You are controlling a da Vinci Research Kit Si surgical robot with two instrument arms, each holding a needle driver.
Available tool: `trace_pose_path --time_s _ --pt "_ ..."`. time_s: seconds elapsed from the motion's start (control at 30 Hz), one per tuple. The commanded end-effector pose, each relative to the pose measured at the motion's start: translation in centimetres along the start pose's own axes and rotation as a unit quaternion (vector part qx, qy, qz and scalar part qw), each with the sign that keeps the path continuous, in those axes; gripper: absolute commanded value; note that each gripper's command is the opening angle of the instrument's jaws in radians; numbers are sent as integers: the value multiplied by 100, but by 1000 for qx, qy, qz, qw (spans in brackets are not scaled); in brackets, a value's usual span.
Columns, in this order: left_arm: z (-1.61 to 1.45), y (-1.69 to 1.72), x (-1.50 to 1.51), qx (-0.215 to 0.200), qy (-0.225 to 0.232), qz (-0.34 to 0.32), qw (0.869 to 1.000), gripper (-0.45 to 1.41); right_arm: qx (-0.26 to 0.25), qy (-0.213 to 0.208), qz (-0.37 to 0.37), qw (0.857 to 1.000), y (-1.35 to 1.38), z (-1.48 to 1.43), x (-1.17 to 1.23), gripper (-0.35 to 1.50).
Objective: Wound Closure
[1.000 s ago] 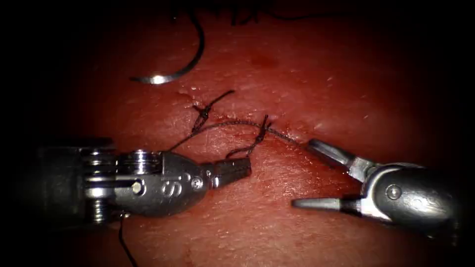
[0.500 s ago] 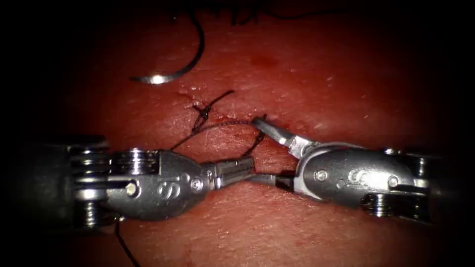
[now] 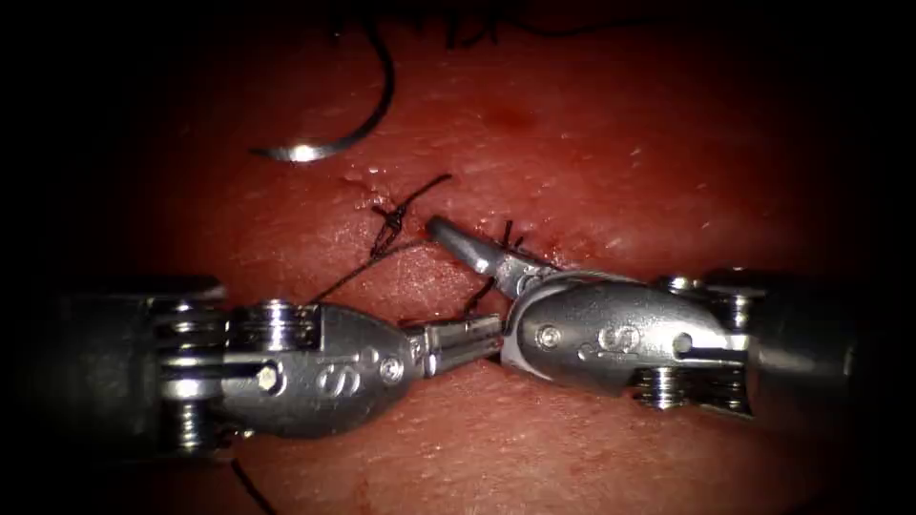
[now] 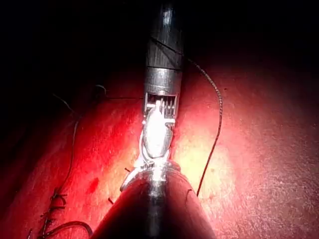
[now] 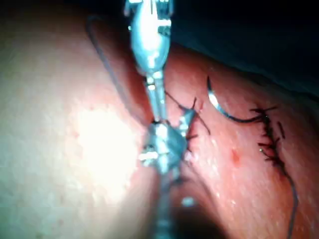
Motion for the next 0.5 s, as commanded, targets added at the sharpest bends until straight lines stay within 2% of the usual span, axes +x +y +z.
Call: trace_pose_path --time_s 0.03,0.37,0.5 --pt "7 2 1 0 0 0 1000 -45 1 2 0 1000 -3 12 -3 132" --pt "5 3 2 -3 2 0 1000 -45 1 5 -7 1000 -2 20 -5 132" --pt "5 5 3 -5 3 0 1000 -45 0 6 -10 1000 -3 20 -5 121"
